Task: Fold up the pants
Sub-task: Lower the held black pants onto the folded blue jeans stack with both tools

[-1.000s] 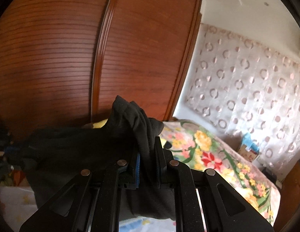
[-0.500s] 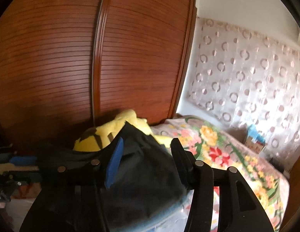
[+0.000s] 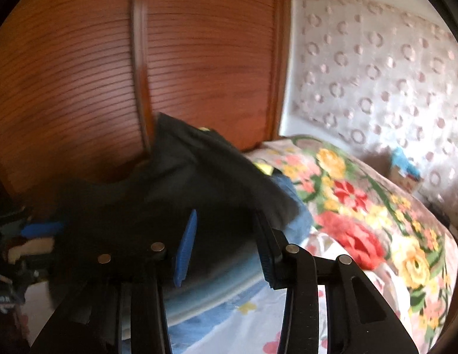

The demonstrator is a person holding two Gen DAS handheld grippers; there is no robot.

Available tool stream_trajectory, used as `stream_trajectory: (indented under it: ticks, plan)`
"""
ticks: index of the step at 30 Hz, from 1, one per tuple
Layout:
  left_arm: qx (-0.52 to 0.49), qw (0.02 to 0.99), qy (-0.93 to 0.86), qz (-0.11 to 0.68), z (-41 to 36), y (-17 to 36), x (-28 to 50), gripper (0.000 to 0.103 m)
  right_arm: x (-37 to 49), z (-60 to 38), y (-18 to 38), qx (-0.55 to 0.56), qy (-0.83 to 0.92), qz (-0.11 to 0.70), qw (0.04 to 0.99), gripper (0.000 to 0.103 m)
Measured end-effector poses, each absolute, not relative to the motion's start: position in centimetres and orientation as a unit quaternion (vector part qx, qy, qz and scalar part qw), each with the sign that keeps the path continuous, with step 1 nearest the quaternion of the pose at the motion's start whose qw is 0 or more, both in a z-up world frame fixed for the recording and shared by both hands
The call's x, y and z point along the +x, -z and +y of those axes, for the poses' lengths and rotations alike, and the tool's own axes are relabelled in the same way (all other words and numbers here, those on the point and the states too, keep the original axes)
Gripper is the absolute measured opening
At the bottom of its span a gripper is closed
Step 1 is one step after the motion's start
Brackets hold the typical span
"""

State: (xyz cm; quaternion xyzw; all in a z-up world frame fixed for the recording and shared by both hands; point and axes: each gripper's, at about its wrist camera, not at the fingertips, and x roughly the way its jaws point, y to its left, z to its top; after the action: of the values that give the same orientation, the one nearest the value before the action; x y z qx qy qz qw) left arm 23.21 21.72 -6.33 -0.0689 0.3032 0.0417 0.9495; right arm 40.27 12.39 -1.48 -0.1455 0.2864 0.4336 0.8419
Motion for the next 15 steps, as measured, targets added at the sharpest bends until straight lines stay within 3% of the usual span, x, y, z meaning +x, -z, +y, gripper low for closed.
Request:
stream_trajectory:
  ticks: [9, 13, 15]
  plan:
    - [-0.054, 0.95, -0.044, 0.305, 21.0, 5.9, 22.2, 0.035, 40.6, 9.7, 1.3, -0.105, -0.392, 0.3, 0.863, 0.039]
    - [-0.054, 0.952, -0.042, 0.299, 20.8, 5.6, 21.2, 0.041, 38.9, 8.7, 0.4, -0.097, -0.391, 0.3, 0.864, 0.039]
    - [-0.057, 0.952, -0.039, 0.299, 20.8, 5.5, 20.8, 0.042, 37.7, 8.2, -0.1, -0.098, -0.392, 0.297, 0.865, 0.045]
